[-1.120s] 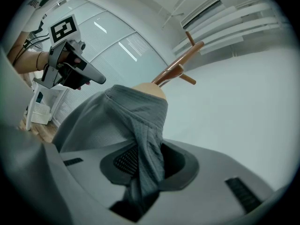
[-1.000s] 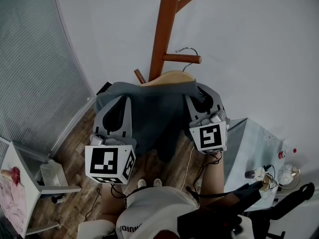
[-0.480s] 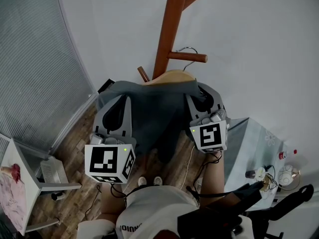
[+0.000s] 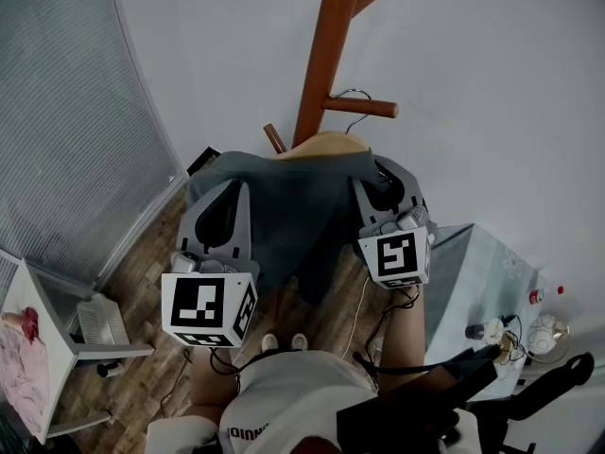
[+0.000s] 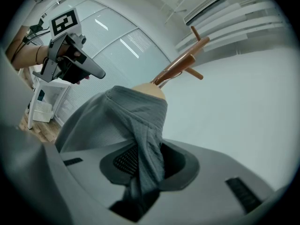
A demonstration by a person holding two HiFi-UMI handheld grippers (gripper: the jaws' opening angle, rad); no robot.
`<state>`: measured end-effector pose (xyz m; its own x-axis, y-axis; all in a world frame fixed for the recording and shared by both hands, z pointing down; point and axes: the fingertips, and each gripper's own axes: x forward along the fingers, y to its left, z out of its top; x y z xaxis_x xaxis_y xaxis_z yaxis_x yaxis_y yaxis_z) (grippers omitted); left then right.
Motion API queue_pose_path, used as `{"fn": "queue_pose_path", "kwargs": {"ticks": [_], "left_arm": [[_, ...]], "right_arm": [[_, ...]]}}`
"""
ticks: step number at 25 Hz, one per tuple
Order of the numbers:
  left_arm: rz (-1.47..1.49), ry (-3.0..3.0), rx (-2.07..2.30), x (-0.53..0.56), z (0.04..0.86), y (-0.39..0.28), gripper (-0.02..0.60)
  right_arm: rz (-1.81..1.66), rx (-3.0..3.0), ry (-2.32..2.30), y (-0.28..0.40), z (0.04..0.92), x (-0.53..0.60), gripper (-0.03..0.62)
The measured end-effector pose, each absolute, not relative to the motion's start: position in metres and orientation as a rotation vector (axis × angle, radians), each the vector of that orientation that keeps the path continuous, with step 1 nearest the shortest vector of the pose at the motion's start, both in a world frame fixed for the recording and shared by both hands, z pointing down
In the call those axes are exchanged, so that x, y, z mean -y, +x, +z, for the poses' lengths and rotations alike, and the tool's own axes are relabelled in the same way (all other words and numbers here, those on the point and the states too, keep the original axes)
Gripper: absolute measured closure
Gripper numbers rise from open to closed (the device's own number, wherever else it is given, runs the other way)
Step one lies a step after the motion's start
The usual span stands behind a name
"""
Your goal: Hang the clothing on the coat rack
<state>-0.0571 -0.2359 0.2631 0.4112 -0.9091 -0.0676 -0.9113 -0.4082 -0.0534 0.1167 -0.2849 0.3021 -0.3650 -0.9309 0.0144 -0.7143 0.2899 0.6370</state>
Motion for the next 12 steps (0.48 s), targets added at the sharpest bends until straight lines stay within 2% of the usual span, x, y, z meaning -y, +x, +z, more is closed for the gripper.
{"fn": "queue_pose_path", "kwargs": {"ticks": [12], "left_arm": [[0.043, -2.589, -1.658, 0.2336, 0.2646, -0.058, 0.558]], "right_arm": [[-0.767, 2.174, 1.471, 0.1142, 0.306, 0.2863, 0.48]]}}
